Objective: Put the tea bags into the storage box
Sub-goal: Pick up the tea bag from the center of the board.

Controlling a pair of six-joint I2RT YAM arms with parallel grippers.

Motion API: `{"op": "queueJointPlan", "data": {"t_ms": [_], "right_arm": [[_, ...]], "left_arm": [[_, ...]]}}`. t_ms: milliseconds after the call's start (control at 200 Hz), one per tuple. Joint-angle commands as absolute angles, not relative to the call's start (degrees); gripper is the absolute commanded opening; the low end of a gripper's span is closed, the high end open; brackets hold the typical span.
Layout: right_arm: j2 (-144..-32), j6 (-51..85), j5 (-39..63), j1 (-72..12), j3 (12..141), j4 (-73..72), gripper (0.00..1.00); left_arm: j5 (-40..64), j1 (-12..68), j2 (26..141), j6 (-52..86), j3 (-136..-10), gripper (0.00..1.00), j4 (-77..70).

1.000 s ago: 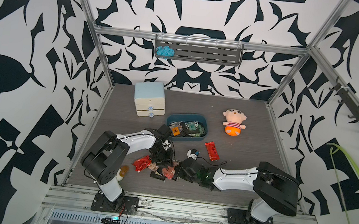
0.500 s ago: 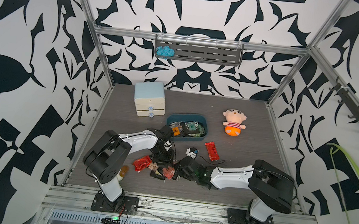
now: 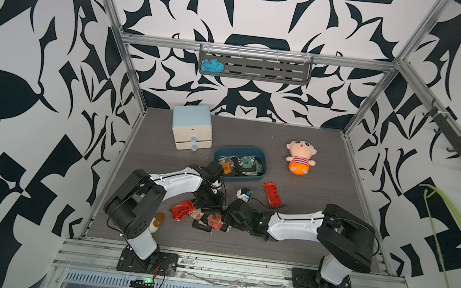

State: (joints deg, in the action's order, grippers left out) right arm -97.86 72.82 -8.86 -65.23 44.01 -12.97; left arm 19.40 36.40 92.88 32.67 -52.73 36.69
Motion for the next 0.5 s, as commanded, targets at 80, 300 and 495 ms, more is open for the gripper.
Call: {"op": "queueJointPlan", "data": {"t_ms": [80, 300, 495], "right_arm": [[-90.36, 64.76, -12.47, -65.32, 47.82, -4.76, 0.0], [-82.35, 58.26, -16.43, -64.59, 49.4, 3.52, 0.0], [-74.88, 51.48, -17.19, -57.53, 51.24, 8.89, 0.0]], "left_arm": [[12.58, 36.6, 83.9, 30.12, -52.92, 0.33, 36.68], [-1.79, 36.59, 66.72, 29.58, -50.26, 0.58, 35.43], [-13.17, 36.53, 54.96, 31.99, -47.41, 0.93, 35.24]]}}
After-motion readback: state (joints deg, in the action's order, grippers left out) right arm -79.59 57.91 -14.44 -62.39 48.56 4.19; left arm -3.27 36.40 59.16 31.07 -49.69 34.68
